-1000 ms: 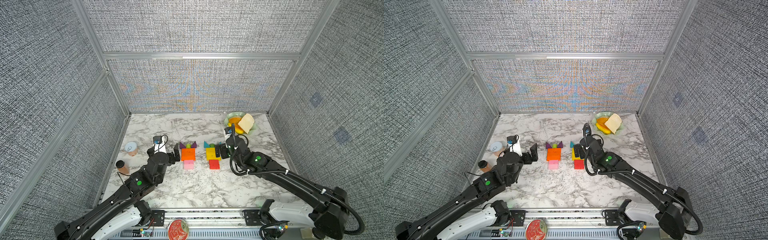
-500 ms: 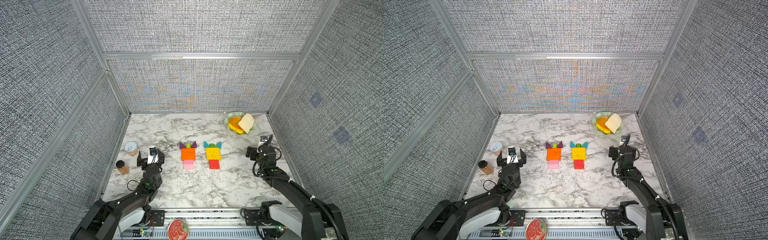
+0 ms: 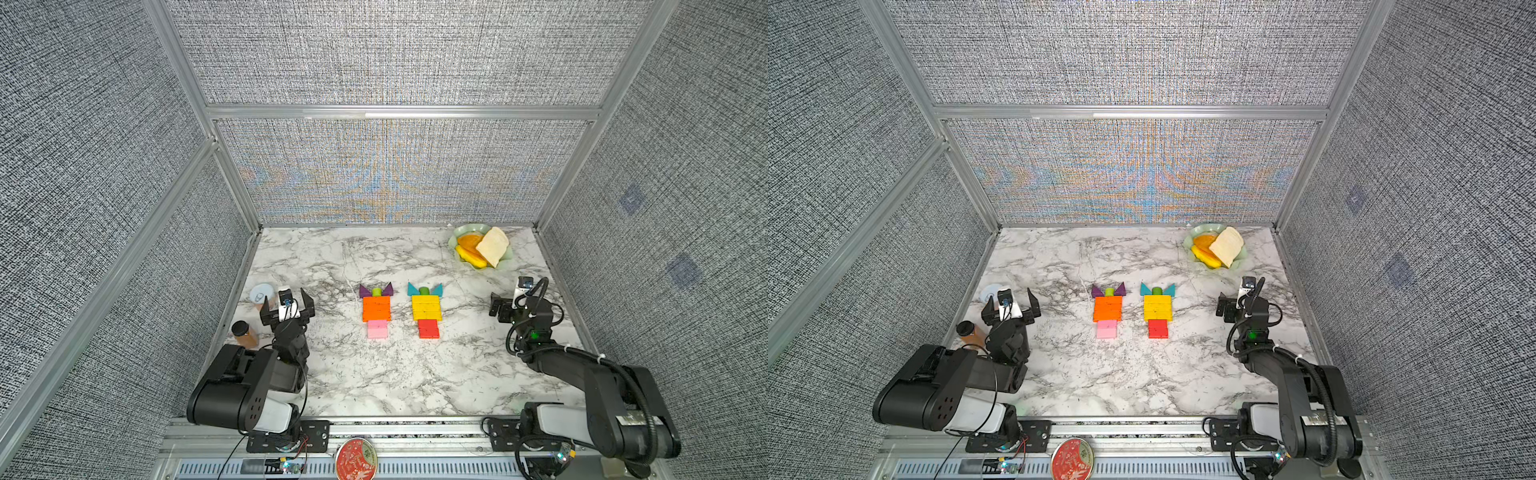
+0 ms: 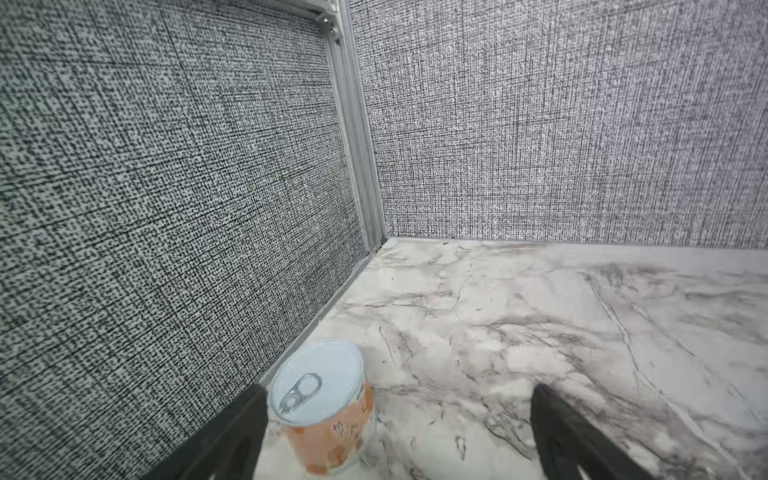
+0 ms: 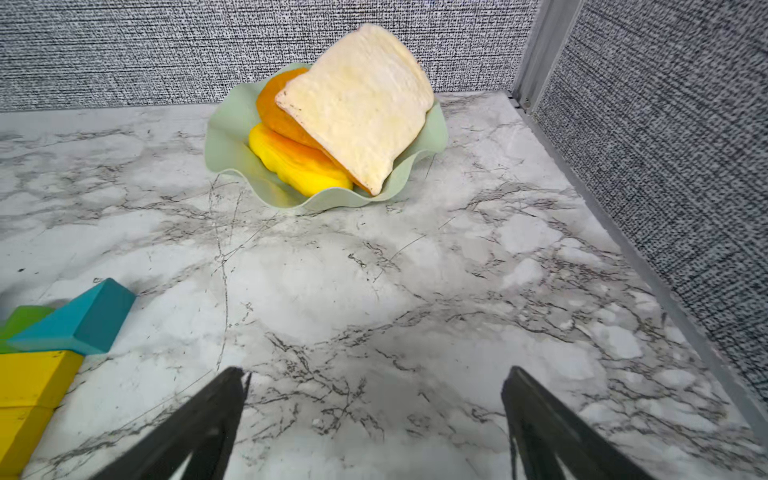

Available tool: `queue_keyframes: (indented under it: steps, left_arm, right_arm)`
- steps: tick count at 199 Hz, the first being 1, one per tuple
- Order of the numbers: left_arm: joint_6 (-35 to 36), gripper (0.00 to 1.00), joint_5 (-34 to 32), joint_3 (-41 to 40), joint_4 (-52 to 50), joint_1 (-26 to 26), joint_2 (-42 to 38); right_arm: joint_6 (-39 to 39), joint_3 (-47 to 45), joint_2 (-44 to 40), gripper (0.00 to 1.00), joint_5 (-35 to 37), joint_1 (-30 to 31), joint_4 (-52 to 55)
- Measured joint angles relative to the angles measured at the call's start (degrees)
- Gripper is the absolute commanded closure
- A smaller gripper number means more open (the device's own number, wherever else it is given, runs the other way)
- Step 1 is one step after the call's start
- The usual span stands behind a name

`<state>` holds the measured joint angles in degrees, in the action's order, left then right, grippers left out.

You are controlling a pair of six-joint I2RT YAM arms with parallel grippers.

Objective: Assemble a carrot with building blocks
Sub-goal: Reset both arms

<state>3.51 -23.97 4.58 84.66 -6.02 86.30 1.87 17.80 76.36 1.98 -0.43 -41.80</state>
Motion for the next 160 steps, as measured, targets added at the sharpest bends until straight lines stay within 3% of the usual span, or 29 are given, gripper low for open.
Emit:
queue_keyframes:
  steps: [46,93,160]
  left_arm:
    - [-2.6,0.01,8.9,4.2,-4.2,2.5,0.7]
    - [-2.6,0.01,12.1,4.0,-6.3,2.6,1.3]
    - [-2.6,0.01,13.1,4.0,-6.4,2.6,1.3]
  right_arm:
    - [-1.5,0.0,2.5,0.01,-1.4,-0.1,-5.5]
    - [-2.5,-5.9,11.2,0.01,-1.0,0.0,-19.7]
    - [-0.9,1.0,12.3,0.01,0.1,-2.1,-16.2]
